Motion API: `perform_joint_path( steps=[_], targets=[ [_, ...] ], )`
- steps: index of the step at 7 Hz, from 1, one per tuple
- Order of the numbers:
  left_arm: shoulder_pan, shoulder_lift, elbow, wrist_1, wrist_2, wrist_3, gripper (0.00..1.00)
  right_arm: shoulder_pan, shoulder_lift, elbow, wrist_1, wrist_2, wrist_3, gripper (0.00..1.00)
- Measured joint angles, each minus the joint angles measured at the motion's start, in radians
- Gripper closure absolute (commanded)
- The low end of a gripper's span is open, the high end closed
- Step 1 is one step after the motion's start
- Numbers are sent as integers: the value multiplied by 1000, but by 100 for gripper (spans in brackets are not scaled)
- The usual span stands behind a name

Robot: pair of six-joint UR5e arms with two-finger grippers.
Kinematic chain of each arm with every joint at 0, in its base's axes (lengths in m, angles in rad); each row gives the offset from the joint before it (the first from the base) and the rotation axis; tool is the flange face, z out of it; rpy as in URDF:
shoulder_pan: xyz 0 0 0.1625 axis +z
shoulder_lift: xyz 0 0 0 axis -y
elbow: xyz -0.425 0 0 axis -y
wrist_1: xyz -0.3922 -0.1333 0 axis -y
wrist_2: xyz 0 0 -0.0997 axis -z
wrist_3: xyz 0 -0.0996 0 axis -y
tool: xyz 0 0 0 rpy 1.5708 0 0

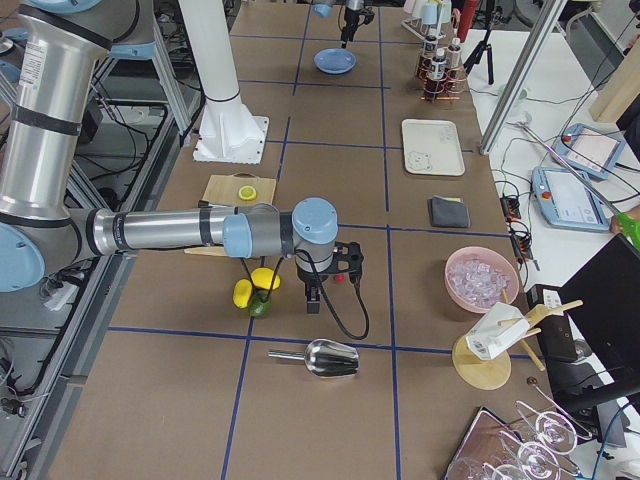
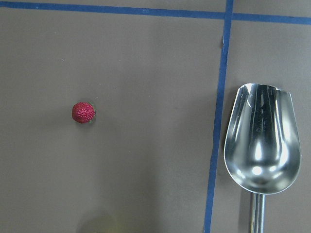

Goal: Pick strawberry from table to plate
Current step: 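Reach the left gripper to the rim of the light blue plate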

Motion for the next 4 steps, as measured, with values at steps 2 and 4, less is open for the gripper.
perform_joint_path(
  steps=[2, 4],
  targets=[
    [35, -3, 5, -13, 12, -32, 32, 0, 0, 0, 0, 5, 0, 0],
    [60, -4, 6, -15, 15, -41, 88, 0, 0, 0, 1, 7, 0, 0]
  ],
)
